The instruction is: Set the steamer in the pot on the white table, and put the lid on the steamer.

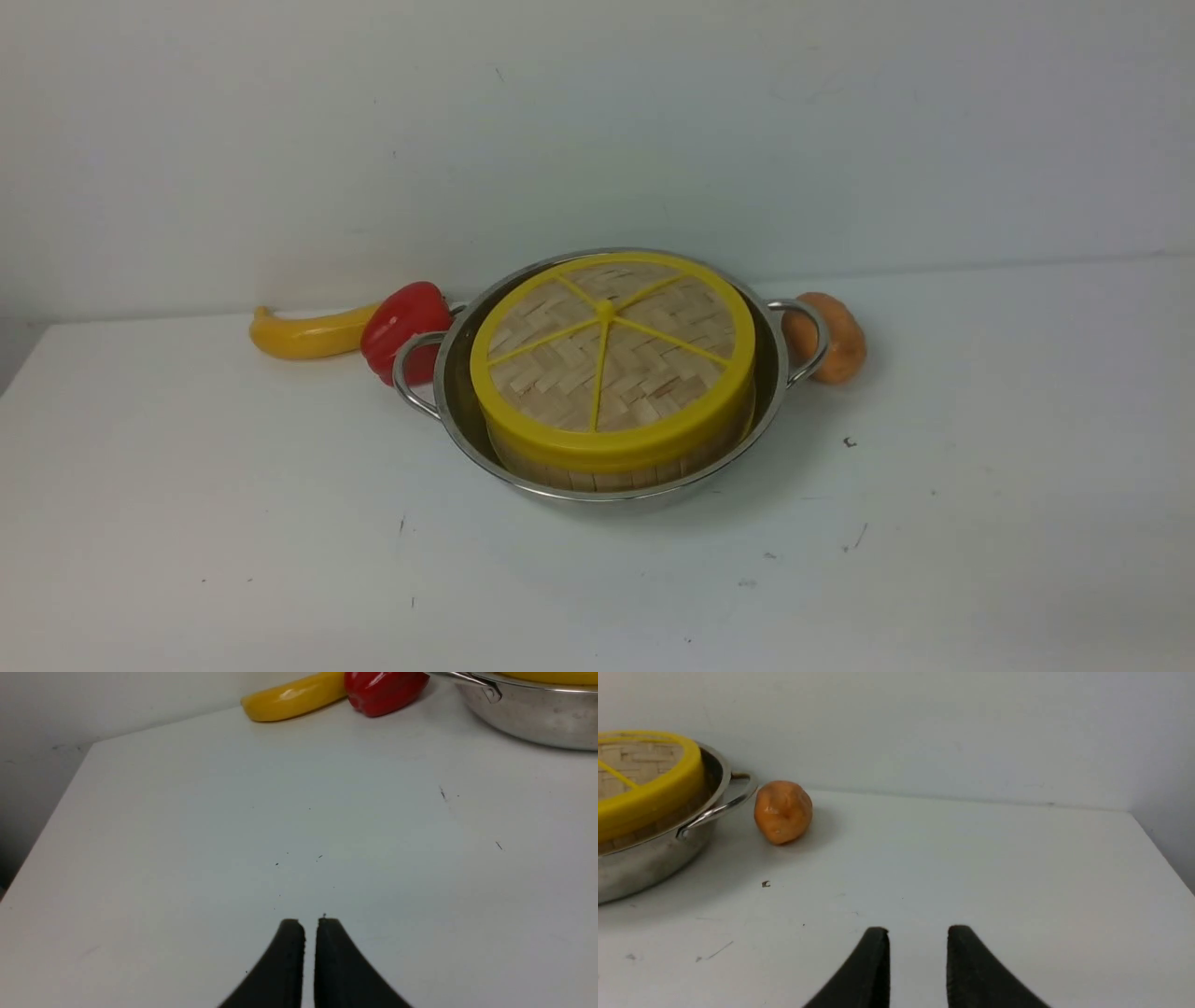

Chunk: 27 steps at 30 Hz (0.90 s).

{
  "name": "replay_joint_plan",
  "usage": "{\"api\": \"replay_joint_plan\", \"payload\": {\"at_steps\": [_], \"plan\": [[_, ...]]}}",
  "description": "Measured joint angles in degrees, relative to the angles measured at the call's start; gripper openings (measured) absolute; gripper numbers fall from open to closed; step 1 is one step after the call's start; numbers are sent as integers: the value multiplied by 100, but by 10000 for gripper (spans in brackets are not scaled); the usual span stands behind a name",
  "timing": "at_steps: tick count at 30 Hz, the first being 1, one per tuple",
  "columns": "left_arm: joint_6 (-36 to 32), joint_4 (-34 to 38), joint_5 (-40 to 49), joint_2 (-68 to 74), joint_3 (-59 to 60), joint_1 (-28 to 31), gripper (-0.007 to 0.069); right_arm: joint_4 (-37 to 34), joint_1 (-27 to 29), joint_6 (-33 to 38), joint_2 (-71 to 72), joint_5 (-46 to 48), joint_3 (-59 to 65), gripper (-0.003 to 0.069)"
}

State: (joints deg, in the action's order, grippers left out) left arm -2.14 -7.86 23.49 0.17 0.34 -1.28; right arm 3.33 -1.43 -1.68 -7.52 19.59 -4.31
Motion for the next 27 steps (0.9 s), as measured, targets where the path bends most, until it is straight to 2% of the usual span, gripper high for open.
{"api": "replay_joint_plan", "payload": {"at_steps": [5, 27], "plan": [[0, 0, 0, 0, 0, 0, 52, 23, 85, -215, 678, -74, 463, 211], [0, -6, -5, -7, 0, 0, 94, 44, 91, -332, 749, -116, 474, 240]]}}
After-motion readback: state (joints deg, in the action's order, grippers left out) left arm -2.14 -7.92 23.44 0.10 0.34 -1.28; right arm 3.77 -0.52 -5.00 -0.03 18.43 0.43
